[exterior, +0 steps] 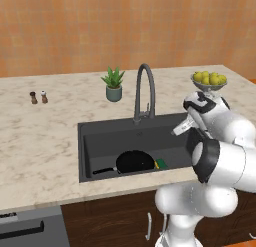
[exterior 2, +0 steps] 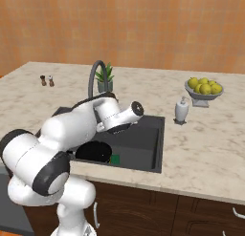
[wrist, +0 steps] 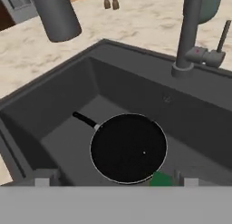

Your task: Pick the pan and sponge and place them into the sink. Then turn on the water.

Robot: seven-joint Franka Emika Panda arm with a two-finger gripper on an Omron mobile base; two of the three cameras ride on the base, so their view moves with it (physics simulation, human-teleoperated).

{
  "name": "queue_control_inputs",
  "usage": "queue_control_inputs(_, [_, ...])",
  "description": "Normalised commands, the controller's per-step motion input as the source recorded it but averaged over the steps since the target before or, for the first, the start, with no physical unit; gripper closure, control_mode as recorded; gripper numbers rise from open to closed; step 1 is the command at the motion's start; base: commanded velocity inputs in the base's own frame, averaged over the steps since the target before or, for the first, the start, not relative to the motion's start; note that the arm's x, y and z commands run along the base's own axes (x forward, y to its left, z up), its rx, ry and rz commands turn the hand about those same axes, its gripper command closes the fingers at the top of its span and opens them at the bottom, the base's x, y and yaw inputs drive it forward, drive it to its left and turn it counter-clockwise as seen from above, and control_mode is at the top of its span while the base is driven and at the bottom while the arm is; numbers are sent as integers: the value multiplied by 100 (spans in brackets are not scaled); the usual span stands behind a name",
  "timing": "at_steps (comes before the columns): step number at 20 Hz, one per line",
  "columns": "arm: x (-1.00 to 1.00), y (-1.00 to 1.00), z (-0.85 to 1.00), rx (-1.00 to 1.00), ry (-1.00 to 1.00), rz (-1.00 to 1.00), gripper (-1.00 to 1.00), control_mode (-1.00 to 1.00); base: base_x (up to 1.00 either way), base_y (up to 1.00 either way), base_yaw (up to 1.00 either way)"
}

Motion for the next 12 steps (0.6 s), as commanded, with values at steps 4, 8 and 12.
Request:
queue_control_inputs(4, [-8,0,61,7,-34,0,-100,-100,0,0,0])
queue_control_inputs(8, [-1,0,45,19,-32,1,-100,-100,0,0,0])
queue_control_inputs(12, [0,0,24,22,-32,3,-100,-100,0,0,0])
